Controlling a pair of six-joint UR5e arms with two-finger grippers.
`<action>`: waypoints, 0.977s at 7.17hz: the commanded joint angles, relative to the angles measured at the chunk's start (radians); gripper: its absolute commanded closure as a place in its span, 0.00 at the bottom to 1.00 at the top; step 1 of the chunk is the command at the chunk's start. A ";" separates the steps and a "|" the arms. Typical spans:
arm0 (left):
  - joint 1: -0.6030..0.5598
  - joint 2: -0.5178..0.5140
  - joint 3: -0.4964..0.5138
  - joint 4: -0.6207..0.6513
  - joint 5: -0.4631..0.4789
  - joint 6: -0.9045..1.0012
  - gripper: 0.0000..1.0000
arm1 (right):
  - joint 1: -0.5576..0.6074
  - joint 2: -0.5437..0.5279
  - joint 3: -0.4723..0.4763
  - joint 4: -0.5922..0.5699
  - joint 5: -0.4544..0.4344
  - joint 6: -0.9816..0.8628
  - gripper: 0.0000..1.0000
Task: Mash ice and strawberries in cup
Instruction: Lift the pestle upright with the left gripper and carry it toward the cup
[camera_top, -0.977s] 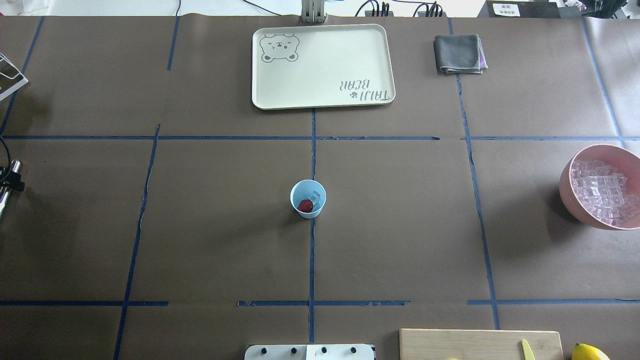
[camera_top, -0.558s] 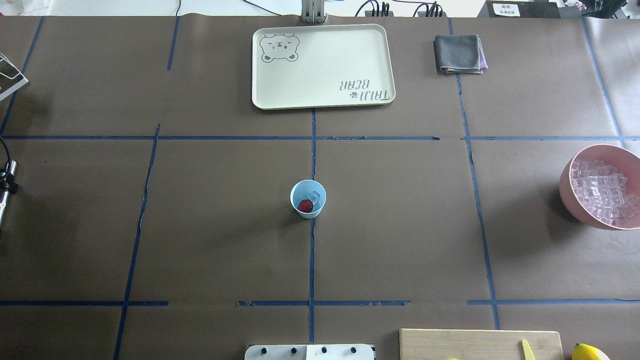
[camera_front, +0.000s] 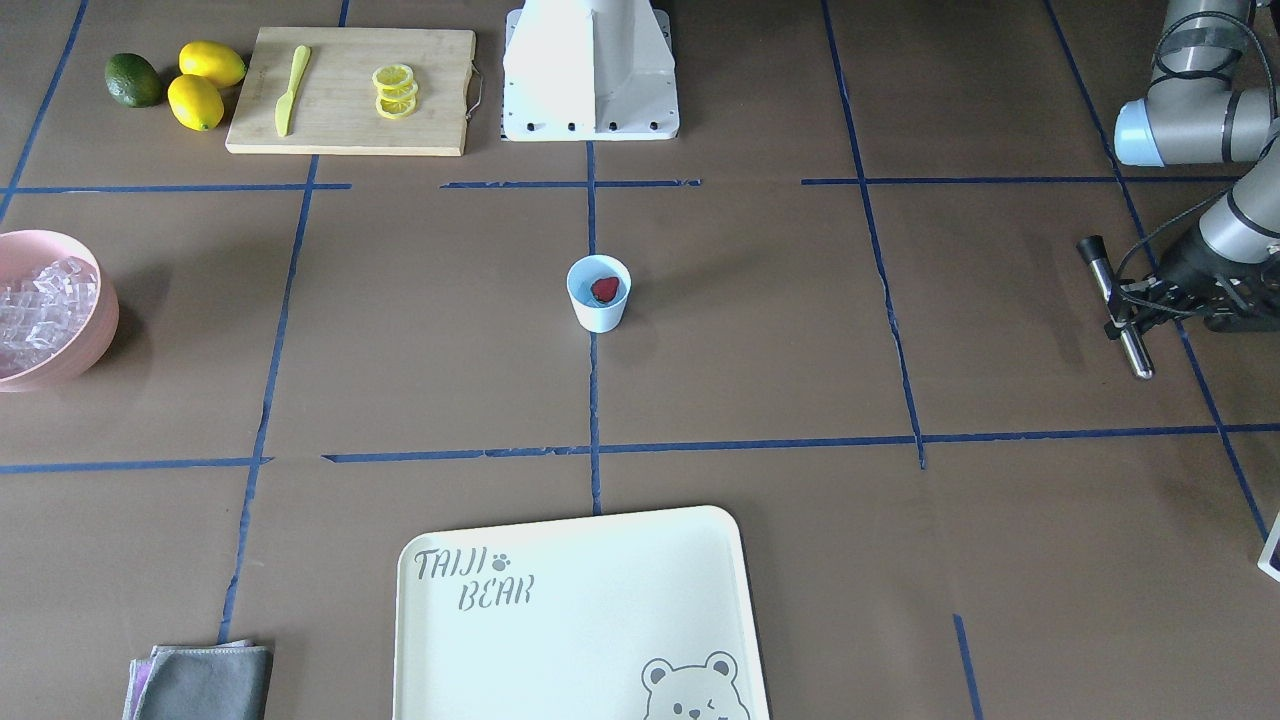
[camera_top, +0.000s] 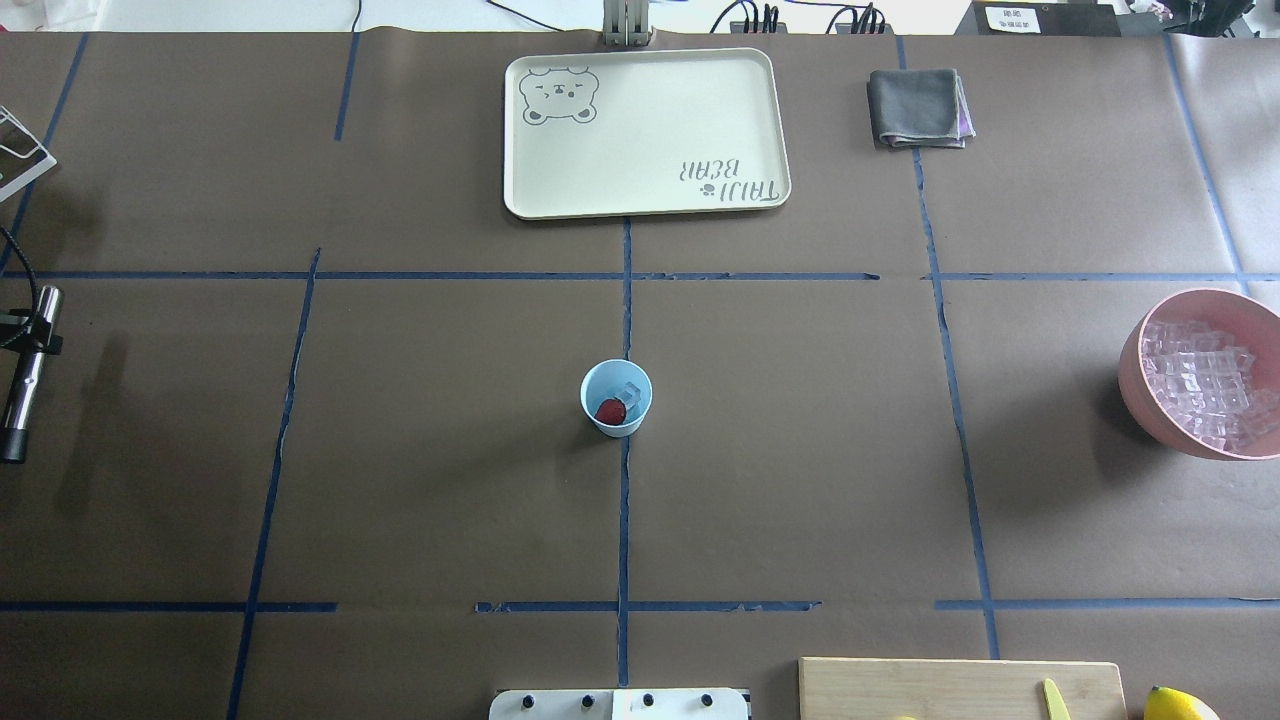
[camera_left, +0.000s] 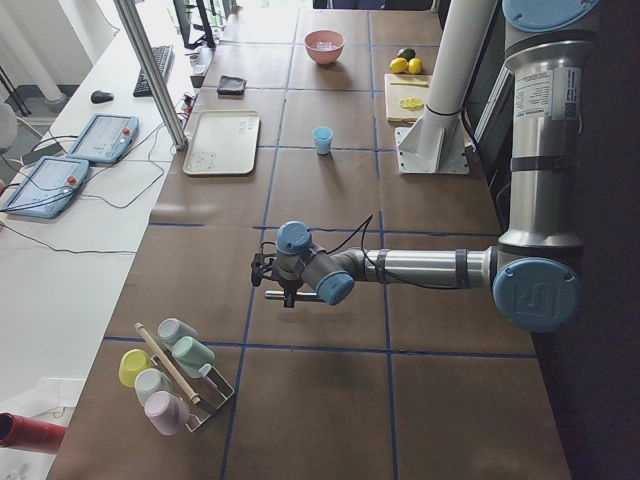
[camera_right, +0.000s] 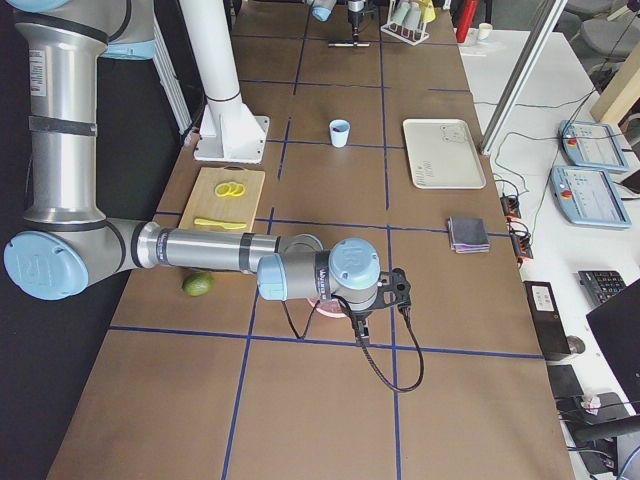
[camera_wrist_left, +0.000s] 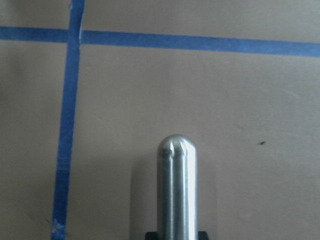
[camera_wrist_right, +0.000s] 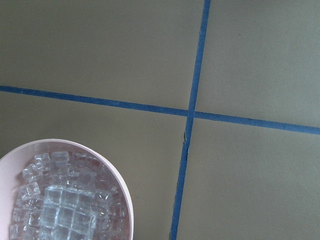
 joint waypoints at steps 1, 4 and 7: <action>0.007 -0.018 -0.211 0.012 0.009 0.017 1.00 | 0.000 0.000 0.011 -0.002 -0.001 0.002 0.00; 0.199 -0.061 -0.432 -0.029 0.394 0.050 1.00 | 0.008 -0.008 0.025 -0.005 0.004 0.014 0.00; 0.420 -0.167 -0.437 -0.179 0.812 0.029 1.00 | 0.008 -0.022 0.048 -0.014 0.024 0.016 0.00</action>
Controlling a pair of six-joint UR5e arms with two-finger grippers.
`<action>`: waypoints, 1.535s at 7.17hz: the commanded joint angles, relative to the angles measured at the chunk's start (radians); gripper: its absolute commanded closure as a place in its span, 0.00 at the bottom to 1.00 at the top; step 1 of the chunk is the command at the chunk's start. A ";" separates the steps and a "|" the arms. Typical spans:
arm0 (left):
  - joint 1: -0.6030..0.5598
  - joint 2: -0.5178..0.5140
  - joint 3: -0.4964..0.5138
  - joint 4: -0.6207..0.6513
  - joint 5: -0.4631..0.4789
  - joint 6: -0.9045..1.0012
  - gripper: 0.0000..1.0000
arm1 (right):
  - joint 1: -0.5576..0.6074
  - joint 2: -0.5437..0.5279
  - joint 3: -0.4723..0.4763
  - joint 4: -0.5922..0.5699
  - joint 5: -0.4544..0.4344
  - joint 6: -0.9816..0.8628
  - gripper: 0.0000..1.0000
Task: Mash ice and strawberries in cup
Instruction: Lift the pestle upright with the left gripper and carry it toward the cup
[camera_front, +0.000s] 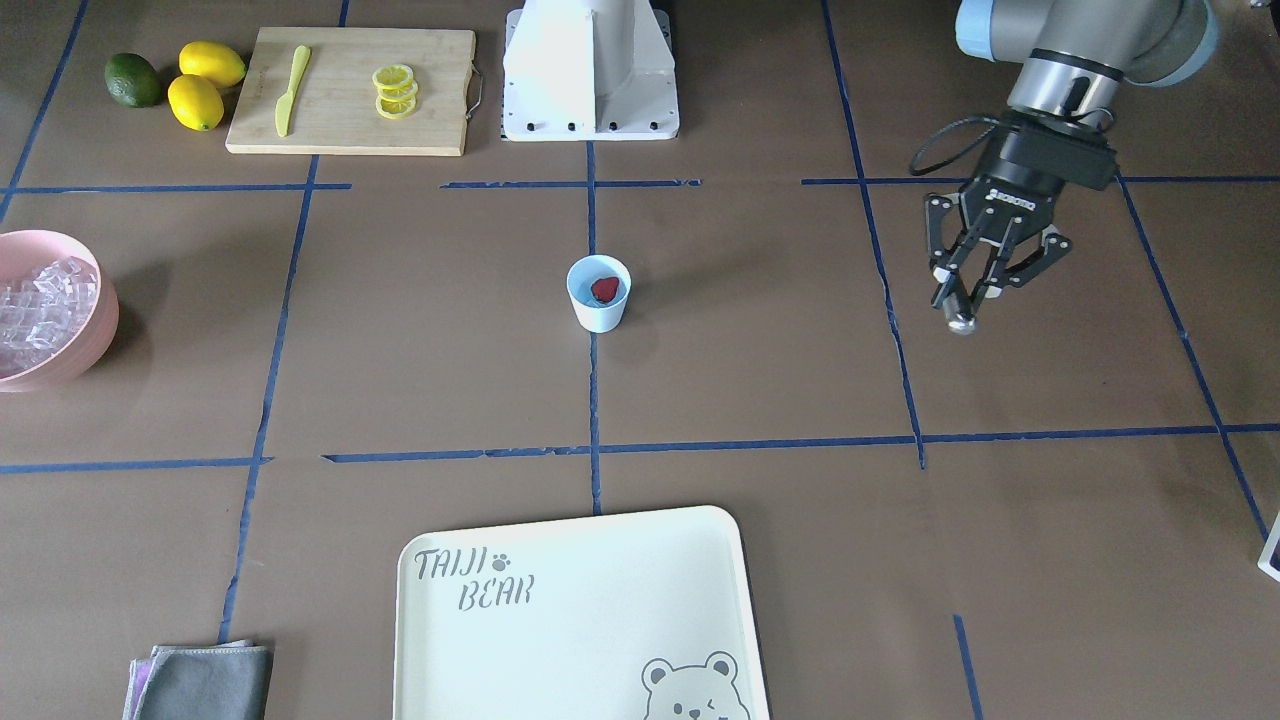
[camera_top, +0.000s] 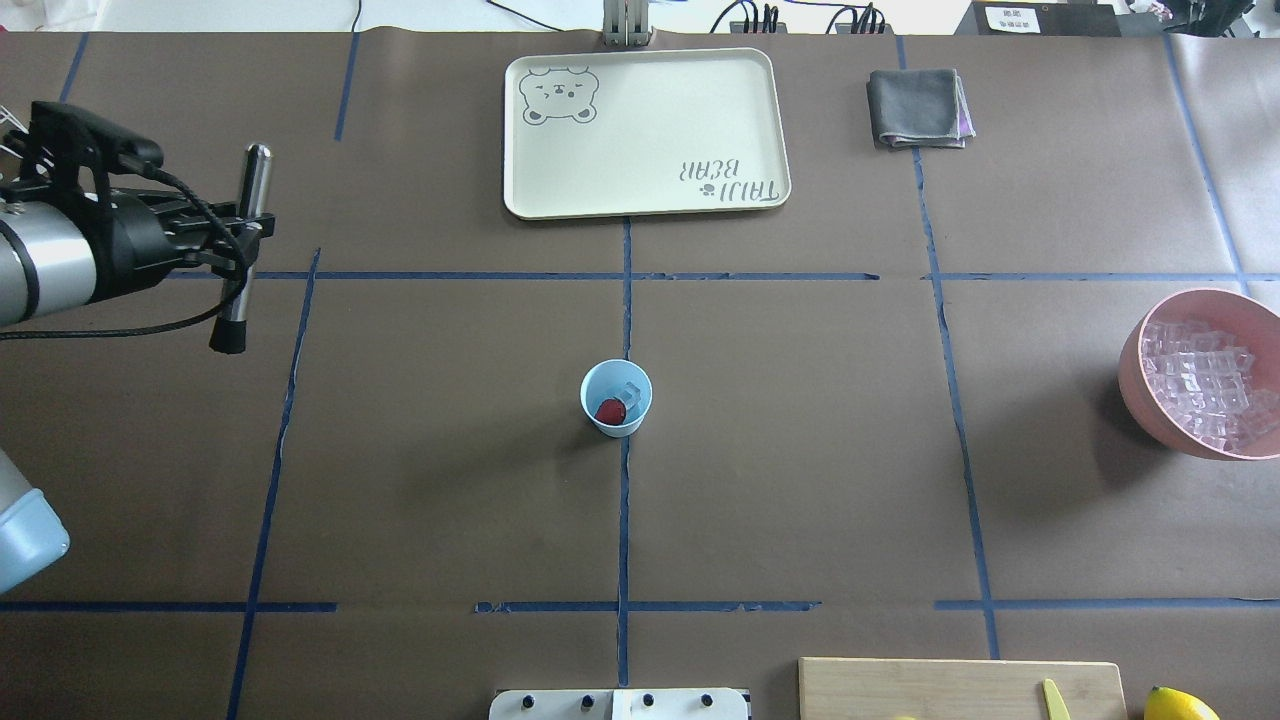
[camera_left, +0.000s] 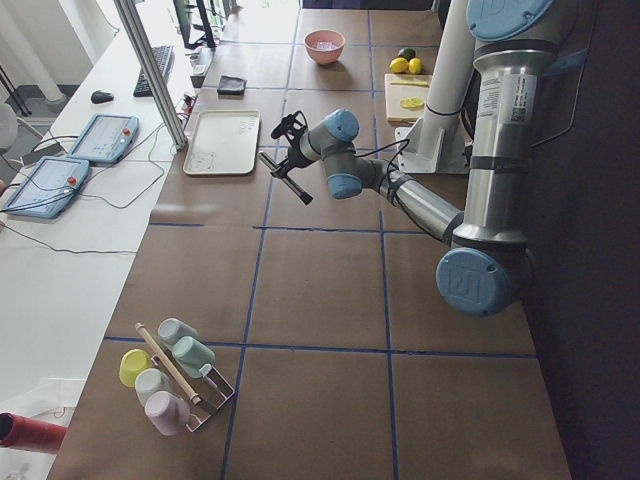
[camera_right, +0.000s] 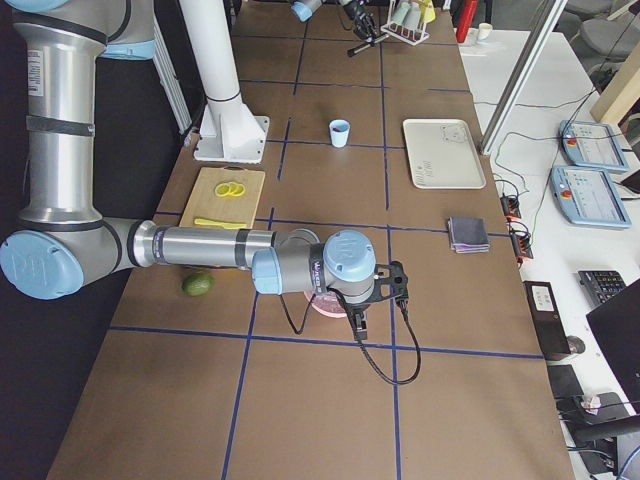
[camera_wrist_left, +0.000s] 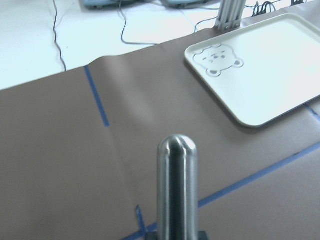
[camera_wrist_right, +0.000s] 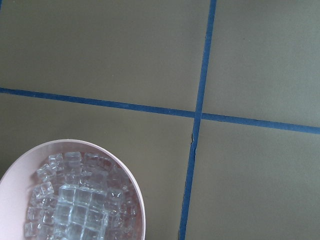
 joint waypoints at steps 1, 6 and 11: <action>0.086 -0.057 0.003 -0.144 0.195 -0.002 1.00 | 0.000 0.009 0.002 -0.022 0.009 0.001 0.00; 0.312 -0.178 0.278 -0.814 0.458 0.195 1.00 | 0.000 0.038 -0.006 -0.025 0.002 -0.001 0.00; 0.378 -0.340 0.398 -0.948 0.547 0.222 1.00 | 0.000 0.038 -0.006 -0.025 0.000 -0.001 0.00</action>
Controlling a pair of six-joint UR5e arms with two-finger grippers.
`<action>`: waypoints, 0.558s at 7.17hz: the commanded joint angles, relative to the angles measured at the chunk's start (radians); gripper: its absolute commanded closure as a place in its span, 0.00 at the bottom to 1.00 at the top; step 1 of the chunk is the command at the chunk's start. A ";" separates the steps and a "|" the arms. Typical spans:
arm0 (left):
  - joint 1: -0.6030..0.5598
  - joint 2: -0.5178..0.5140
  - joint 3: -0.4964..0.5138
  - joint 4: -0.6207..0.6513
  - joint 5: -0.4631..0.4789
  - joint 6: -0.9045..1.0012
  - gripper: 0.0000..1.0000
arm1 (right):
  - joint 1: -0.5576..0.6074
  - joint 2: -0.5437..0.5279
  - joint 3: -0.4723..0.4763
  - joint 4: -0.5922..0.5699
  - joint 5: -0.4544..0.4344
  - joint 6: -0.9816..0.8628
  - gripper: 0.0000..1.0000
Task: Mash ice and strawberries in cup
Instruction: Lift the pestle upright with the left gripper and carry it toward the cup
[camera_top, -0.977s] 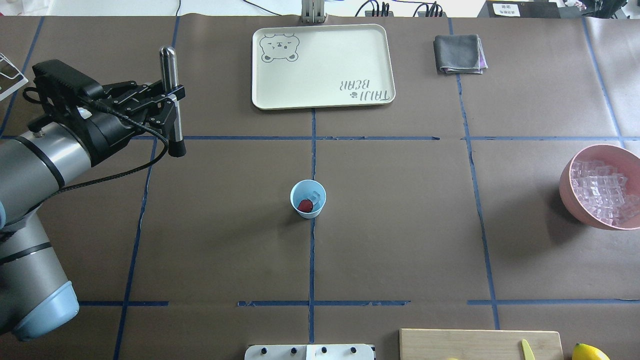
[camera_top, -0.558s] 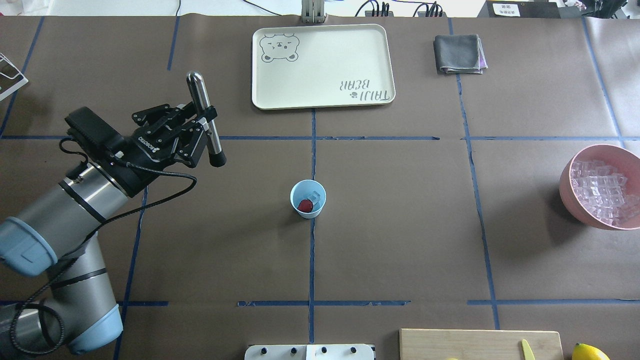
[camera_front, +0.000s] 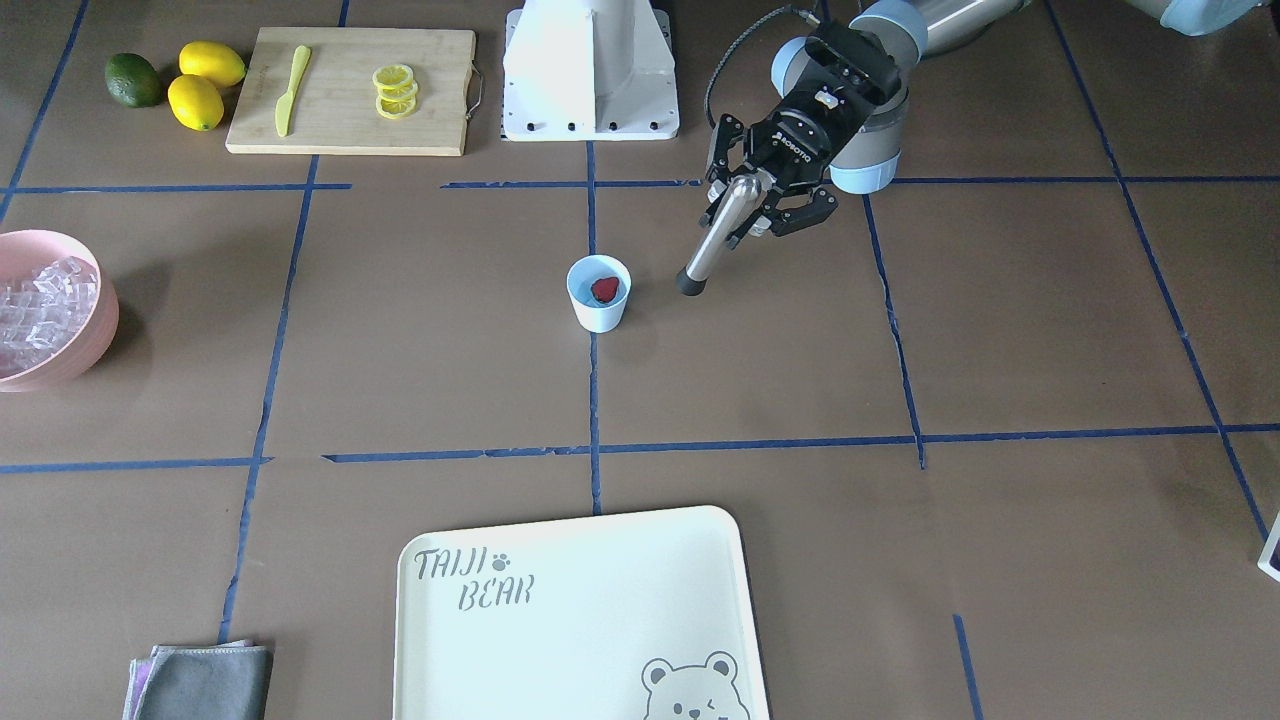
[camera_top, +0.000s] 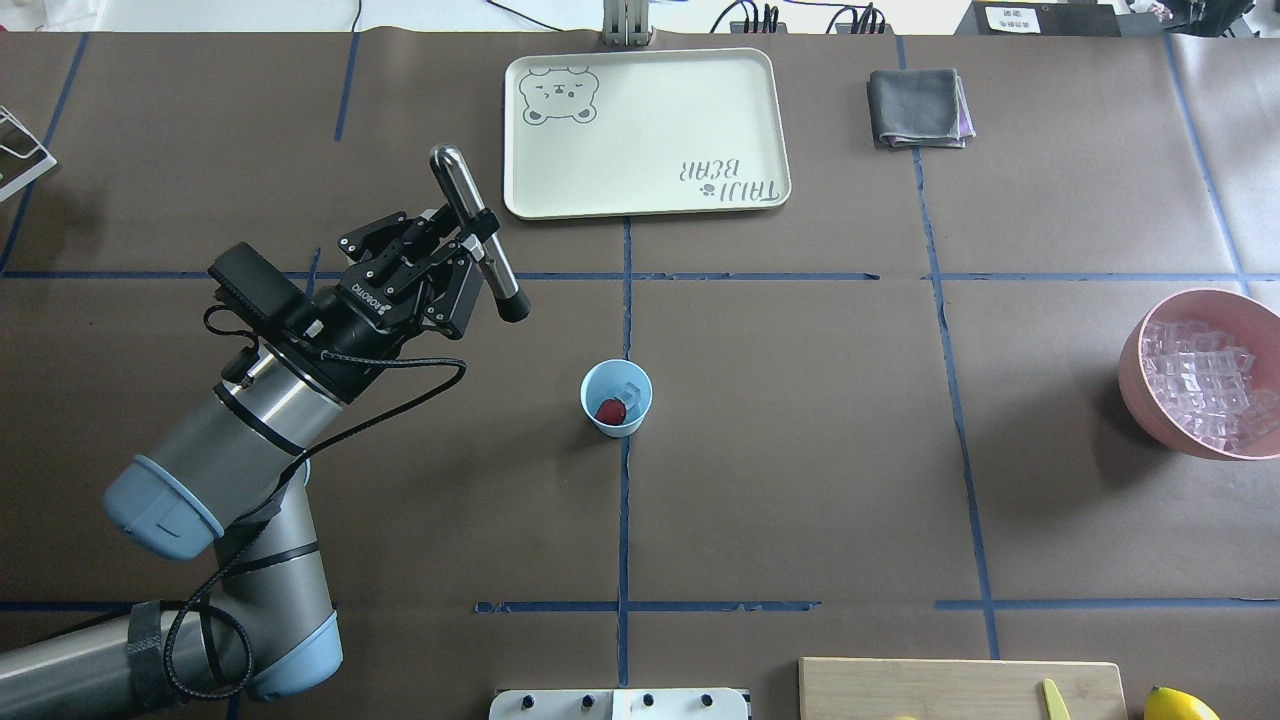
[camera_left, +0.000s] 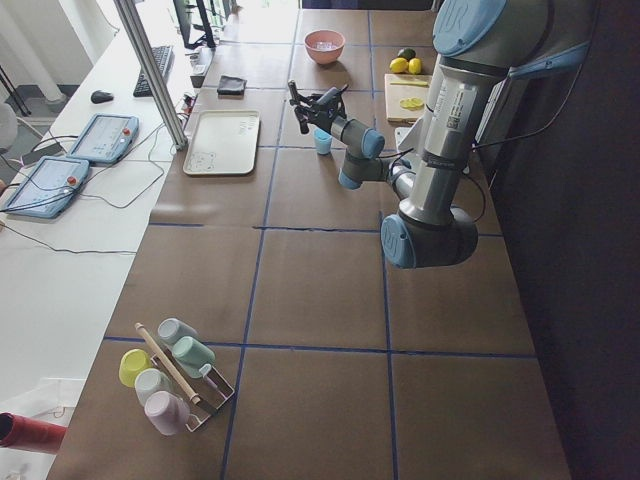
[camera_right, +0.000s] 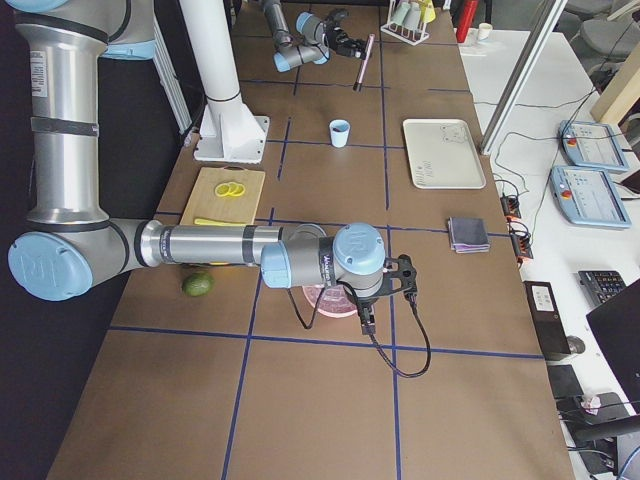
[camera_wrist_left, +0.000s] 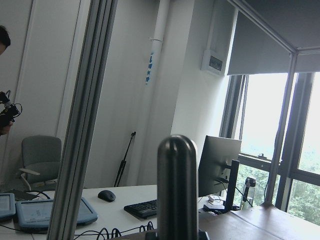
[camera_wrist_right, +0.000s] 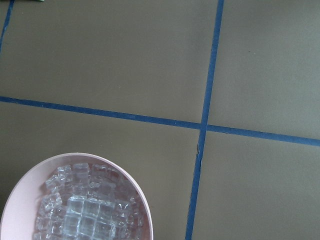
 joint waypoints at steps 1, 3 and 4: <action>0.055 -0.024 0.006 0.004 0.003 0.004 1.00 | 0.001 -0.002 0.002 0.000 0.001 0.000 0.00; 0.083 -0.103 0.012 0.103 0.005 0.030 1.00 | 0.001 -0.004 0.002 -0.002 0.001 0.000 0.00; 0.085 -0.111 0.014 0.117 0.004 0.030 1.00 | 0.001 -0.004 -0.001 -0.002 0.001 0.000 0.00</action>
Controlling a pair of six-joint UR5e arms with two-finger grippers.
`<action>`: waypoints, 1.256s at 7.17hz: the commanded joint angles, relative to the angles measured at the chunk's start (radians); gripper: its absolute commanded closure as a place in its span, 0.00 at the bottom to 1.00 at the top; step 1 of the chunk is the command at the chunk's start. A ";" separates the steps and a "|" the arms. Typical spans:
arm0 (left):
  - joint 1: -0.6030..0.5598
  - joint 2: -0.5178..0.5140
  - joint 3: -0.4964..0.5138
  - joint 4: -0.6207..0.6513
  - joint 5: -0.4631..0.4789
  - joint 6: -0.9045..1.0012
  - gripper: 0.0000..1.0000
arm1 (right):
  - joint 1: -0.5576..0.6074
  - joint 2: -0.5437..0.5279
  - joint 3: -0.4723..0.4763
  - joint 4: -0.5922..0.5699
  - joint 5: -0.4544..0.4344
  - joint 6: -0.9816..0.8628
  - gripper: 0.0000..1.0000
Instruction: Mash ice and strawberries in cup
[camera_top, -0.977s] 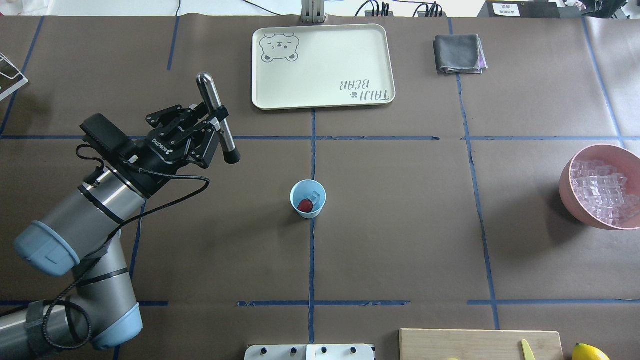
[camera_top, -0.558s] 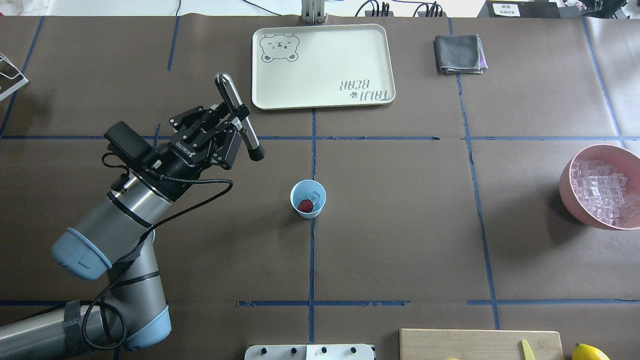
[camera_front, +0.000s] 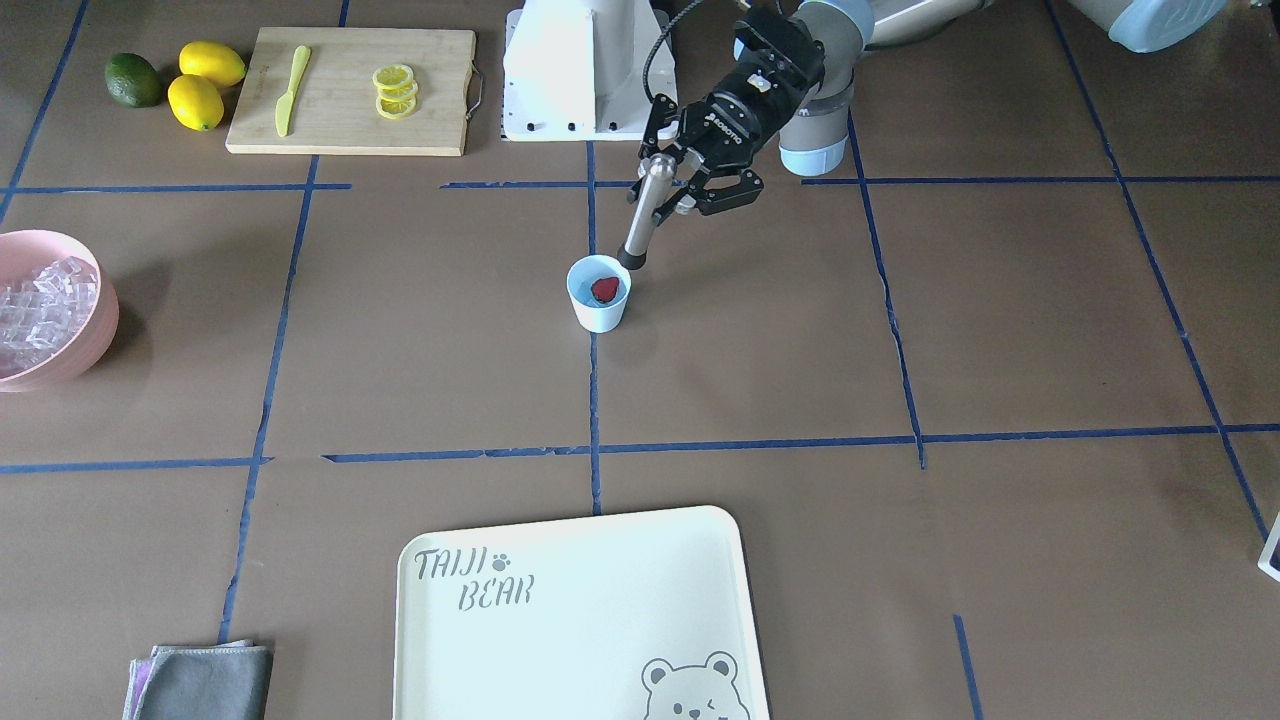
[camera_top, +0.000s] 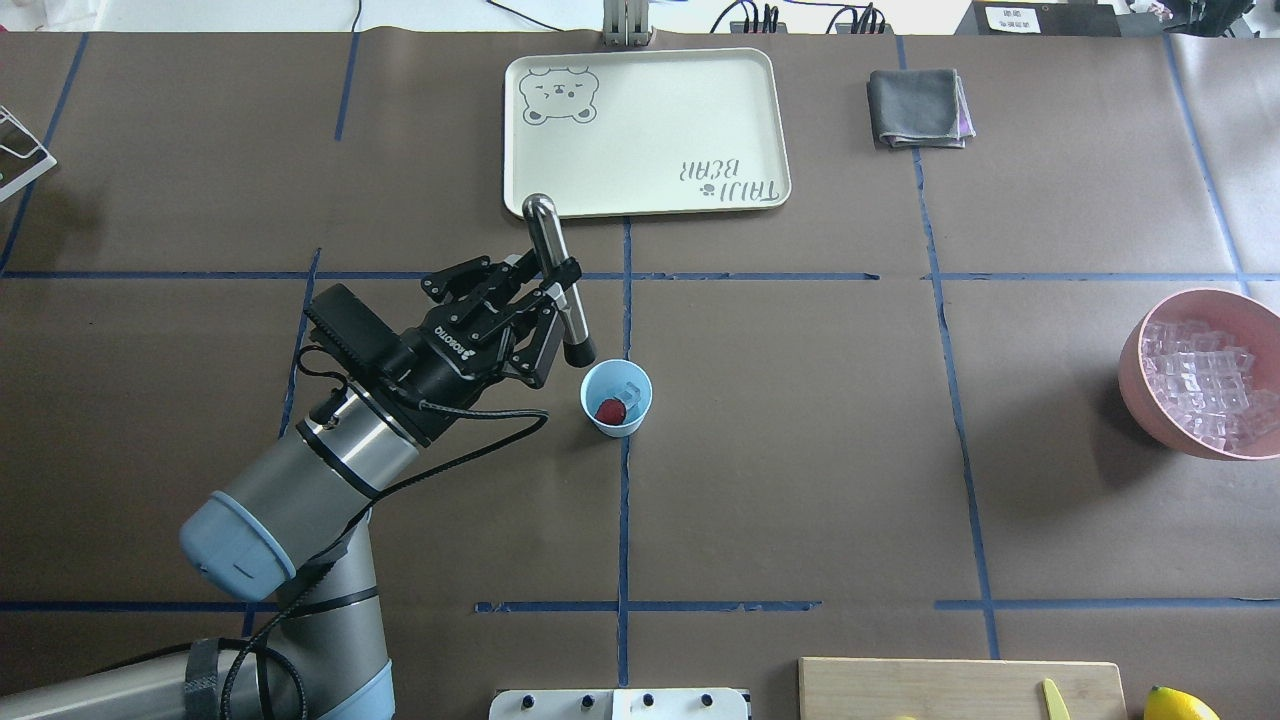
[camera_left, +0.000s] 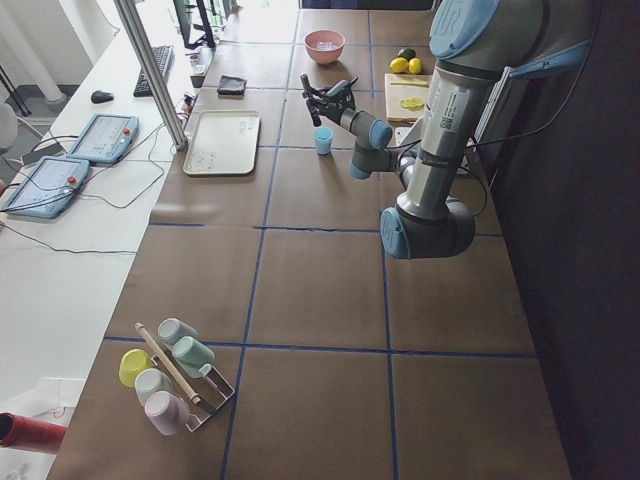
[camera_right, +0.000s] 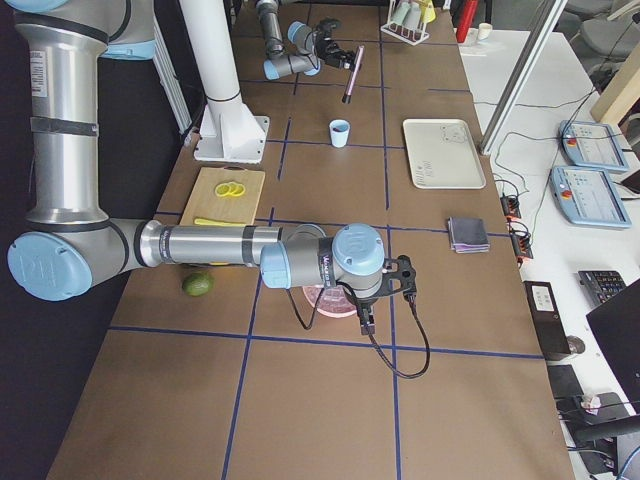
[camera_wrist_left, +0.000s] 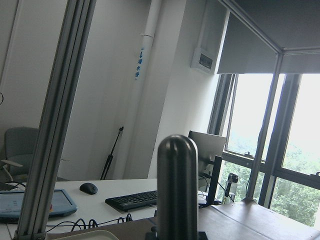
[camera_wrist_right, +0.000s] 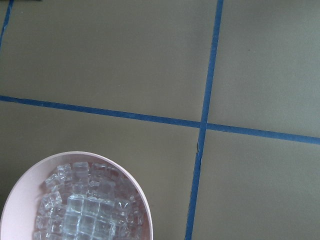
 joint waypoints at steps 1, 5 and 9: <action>0.009 -0.038 0.030 0.033 0.001 -0.001 1.00 | 0.000 0.001 -0.005 0.001 -0.001 0.000 0.00; 0.059 -0.065 0.122 -0.004 0.050 -0.007 1.00 | -0.001 0.000 -0.012 0.001 0.000 0.000 0.00; 0.076 -0.068 0.163 -0.055 0.056 -0.009 1.00 | 0.000 0.001 -0.019 0.001 -0.001 0.000 0.00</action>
